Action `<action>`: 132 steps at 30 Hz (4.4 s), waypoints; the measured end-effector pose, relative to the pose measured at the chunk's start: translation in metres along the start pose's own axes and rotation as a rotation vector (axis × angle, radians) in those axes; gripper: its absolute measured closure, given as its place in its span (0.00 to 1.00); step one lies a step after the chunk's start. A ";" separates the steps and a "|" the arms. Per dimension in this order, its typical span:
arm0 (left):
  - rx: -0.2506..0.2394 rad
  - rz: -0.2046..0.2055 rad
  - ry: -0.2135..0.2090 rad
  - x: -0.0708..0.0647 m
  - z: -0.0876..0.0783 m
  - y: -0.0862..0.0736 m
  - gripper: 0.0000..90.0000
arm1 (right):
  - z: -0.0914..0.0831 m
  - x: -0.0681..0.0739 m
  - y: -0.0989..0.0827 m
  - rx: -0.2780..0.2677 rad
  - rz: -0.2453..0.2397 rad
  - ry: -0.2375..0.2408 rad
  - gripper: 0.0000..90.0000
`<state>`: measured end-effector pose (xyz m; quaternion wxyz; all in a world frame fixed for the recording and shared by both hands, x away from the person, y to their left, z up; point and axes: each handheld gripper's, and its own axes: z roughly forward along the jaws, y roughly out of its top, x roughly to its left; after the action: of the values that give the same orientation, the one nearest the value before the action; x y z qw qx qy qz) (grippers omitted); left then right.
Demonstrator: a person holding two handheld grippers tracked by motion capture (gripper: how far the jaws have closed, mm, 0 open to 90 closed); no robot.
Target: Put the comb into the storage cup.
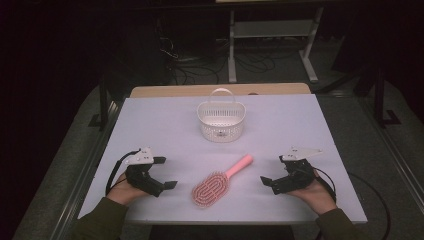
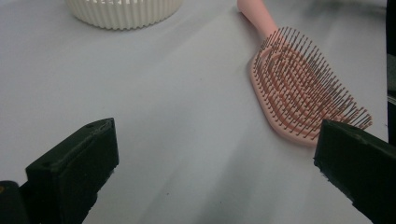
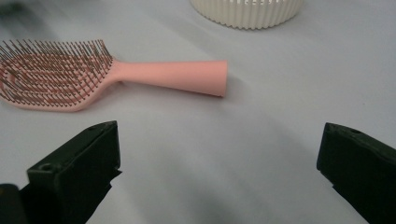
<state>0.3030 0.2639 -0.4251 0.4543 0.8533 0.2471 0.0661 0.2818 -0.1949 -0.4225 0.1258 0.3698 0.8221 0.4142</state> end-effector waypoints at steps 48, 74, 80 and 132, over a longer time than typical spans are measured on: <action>-0.009 -0.012 -0.009 -0.003 0.000 -0.004 0.00 | 0.005 0.000 0.027 0.047 -0.024 0.055 0.01; -0.013 -0.009 -0.013 -0.004 0.000 -0.005 0.00 | 0.025 0.005 0.051 0.074 -0.061 0.108 0.10; -0.015 -0.013 -0.014 -0.004 0.000 -0.005 0.00 | 0.028 0.005 0.058 0.073 -0.067 0.114 0.13; 0.000 -0.006 -0.028 -0.004 0.003 -0.007 0.00 | 0.071 0.000 0.087 0.176 -0.112 0.093 0.83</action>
<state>0.2978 0.2627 -0.4321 0.4580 0.8534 0.2435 0.0528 0.3622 -0.1202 -0.3995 0.0777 0.3132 0.8796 0.3495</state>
